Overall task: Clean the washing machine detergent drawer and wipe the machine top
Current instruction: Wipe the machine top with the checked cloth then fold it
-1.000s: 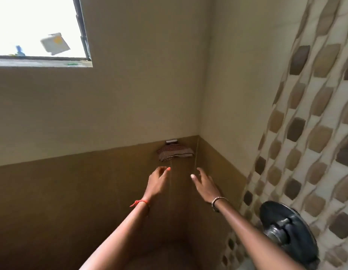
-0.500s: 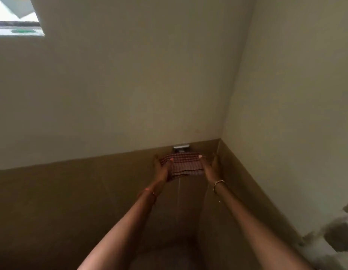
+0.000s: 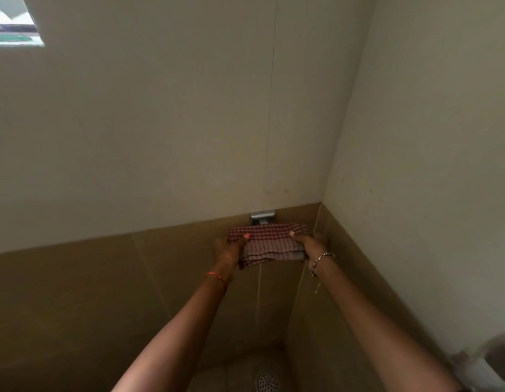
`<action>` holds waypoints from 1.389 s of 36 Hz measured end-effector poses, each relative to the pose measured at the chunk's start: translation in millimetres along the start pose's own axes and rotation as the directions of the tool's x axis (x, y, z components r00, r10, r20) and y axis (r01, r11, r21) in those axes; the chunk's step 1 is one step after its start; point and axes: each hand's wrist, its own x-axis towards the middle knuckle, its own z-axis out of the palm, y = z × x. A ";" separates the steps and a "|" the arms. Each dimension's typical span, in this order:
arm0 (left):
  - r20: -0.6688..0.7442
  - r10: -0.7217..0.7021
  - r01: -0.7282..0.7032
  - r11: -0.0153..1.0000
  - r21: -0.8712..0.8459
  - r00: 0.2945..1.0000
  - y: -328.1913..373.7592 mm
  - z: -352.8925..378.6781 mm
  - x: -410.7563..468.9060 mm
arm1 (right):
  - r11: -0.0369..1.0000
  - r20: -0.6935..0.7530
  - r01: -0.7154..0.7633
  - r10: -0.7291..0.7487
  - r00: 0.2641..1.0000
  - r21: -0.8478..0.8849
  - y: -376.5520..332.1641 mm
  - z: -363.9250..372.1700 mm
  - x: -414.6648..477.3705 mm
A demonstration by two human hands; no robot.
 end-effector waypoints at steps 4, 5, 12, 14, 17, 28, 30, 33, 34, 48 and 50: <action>-0.084 0.085 -0.076 0.992 0.100 0.993 9.7 -0.8 -9.7 | 0.995 -0.013 0.070 -0.071 0.997 -0.065 -4.6 4.7 -12.2; -0.088 0.107 -0.098 0.990 0.099 0.990 12.5 -1.6 -14.8 | 0.990 -0.021 0.106 -0.108 0.994 -0.087 -6.3 6.2 -16.8; -0.029 0.273 -0.271 0.961 0.058 0.961 28.2 -30.4 -66.3 | 0.950 -0.028 0.280 -0.286 0.958 -0.140 -8.6 4.8 -69.6; 0.020 0.312 -0.312 0.949 0.044 0.950 34.7 -41.7 -90.2 | 0.943 -0.008 0.301 -0.305 0.952 -0.143 -6.6 3.8 -95.1; 0.052 0.327 -0.328 0.945 0.001 0.943 40.2 -65.3 -124.2 | 0.943 0.014 0.313 -0.314 0.949 -0.110 -2.6 3.2 -139.2; 0.263 0.229 -0.222 0.973 -0.058 0.937 33.4 -146.5 -285.1 | 0.958 -0.056 0.236 -0.230 0.972 0.163 37.6 -23.2 -329.9; 0.290 0.190 -0.186 0.982 -0.043 0.938 31.2 -159.7 -312.7 | 0.965 -0.057 0.209 -0.203 0.978 0.158 49.6 -28.0 -356.8; 0.314 0.144 -0.146 0.989 -0.018 0.938 27.2 -179.9 -348.2 | 0.971 -0.052 0.205 -0.200 0.978 0.121 65.6 -34.4 -389.4; 0.317 0.132 -0.137 0.991 -0.009 0.939 26.1 -186.7 -358.7 | 0.974 -0.046 0.199 -0.195 0.980 0.105 70.3 -36.8 -399.4; 0.333 -0.021 0.036 0.999 -0.039 0.943 2.7 -262.0 -513.9 | 0.991 0.061 0.093 -0.100 0.993 0.100 114.8 -85.6 -566.7; 0.304 -0.043 0.060 0.997 -0.047 0.952 -4.9 -273.1 -539.2 | 0.992 0.087 0.062 -0.072 0.994 0.113 122.5 -93.9 -595.3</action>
